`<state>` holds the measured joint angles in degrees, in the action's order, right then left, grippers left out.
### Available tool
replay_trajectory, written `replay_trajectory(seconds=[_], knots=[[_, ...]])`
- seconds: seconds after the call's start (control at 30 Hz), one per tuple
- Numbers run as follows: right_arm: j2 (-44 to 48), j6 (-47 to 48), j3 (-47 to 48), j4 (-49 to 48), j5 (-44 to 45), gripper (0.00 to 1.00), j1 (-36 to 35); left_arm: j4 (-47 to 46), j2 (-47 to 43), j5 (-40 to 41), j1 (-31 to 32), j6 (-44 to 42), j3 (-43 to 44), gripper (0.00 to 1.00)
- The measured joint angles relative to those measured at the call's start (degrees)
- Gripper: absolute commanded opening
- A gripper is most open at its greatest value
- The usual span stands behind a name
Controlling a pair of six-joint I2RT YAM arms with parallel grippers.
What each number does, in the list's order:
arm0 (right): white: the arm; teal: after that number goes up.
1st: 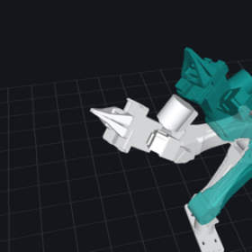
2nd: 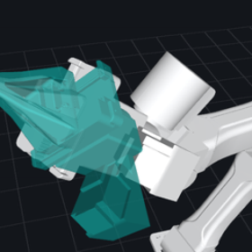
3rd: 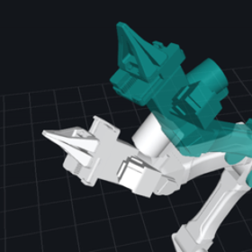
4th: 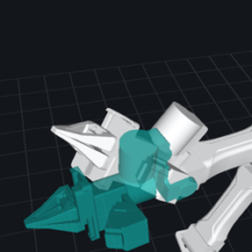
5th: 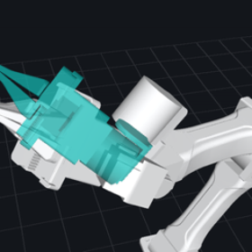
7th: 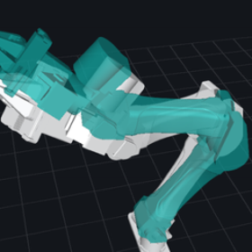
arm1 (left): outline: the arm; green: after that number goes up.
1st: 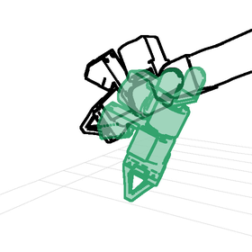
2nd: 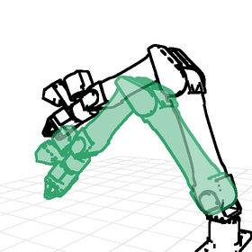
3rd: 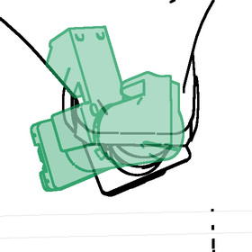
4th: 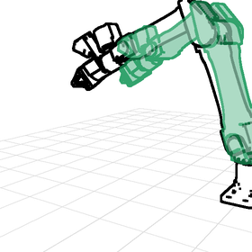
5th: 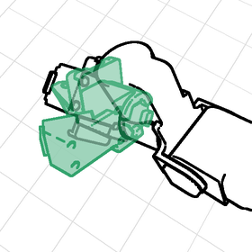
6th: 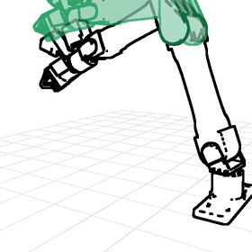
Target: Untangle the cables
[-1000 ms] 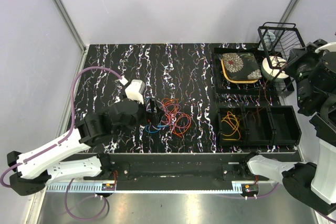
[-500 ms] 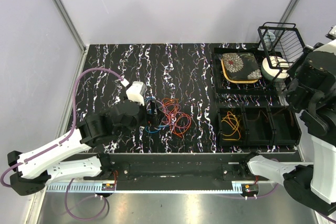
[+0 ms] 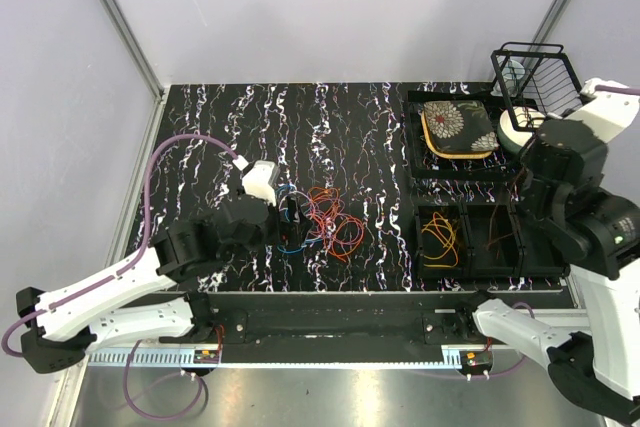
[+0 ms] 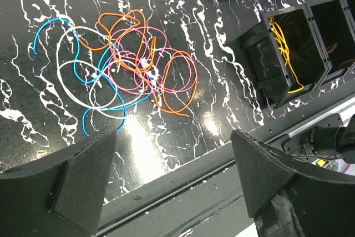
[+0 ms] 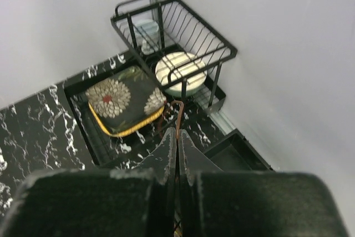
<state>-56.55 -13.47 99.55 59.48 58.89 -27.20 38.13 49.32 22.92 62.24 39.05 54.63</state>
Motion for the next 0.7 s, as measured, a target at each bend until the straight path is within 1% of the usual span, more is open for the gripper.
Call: replay_trajectory(seconds=[0.3,0.53,0.7], knots=[[2.34,-8.07,-12.28,1.68,-4.7,0.0,1.57,2.51,-2.64,2.01,0.02,-1.31,-0.85,0.88],[4.24,-11.52,-18.1,3.43,-7.63,0.0,8.13,5.14,-4.39,3.5,0.02,-4.07,-0.98,0.88],[5.57,-14.25,-22.1,3.65,-10.32,0.0,12.15,6.45,-6.16,4.15,0.0,-5.92,-2.73,0.89]])
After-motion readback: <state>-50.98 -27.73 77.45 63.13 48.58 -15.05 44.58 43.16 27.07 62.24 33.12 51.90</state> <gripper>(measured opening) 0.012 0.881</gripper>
